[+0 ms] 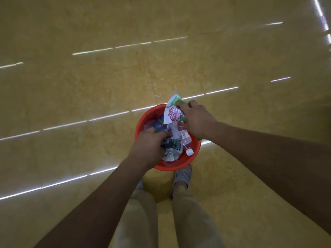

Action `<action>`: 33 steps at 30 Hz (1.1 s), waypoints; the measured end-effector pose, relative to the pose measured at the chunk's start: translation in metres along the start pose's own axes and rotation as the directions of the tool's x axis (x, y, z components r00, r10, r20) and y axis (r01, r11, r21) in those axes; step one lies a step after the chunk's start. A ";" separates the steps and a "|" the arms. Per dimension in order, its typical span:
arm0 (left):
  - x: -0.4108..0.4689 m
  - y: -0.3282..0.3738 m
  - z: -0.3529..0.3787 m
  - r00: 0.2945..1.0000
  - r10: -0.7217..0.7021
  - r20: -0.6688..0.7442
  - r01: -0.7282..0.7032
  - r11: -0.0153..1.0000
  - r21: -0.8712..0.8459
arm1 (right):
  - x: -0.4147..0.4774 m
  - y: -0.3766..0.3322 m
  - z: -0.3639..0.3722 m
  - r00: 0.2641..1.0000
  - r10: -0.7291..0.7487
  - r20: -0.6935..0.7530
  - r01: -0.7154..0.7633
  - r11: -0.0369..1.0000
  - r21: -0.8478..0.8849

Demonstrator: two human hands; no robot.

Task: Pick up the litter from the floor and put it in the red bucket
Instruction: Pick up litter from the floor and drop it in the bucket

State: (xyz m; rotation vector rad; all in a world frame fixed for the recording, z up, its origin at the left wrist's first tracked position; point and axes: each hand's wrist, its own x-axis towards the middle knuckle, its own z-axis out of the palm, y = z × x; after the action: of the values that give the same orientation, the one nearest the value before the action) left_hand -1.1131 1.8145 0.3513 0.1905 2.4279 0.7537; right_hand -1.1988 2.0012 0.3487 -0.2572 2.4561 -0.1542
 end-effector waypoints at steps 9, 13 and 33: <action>0.042 -0.033 0.116 0.985 -0.098 0.144 0.108 0.992 -0.065 | 0.078 0.010 0.085 0.987 -0.140 0.084 0.143 0.989 -0.027; 0.057 -0.048 0.152 0.980 -0.093 0.175 0.109 0.991 -0.084 | 0.103 0.010 0.108 0.974 -0.198 0.108 0.203 0.978 -0.044; 0.087 -0.086 0.262 0.983 -0.010 0.185 0.031 0.993 -0.113 | 0.187 -0.013 0.182 0.961 -0.242 0.134 0.272 0.916 -0.296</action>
State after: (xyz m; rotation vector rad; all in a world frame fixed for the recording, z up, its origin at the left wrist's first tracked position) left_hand -1.0315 1.8932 0.0852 0.1809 2.2014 0.8273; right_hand -1.2263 1.9390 0.0971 -0.7120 2.3352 0.1354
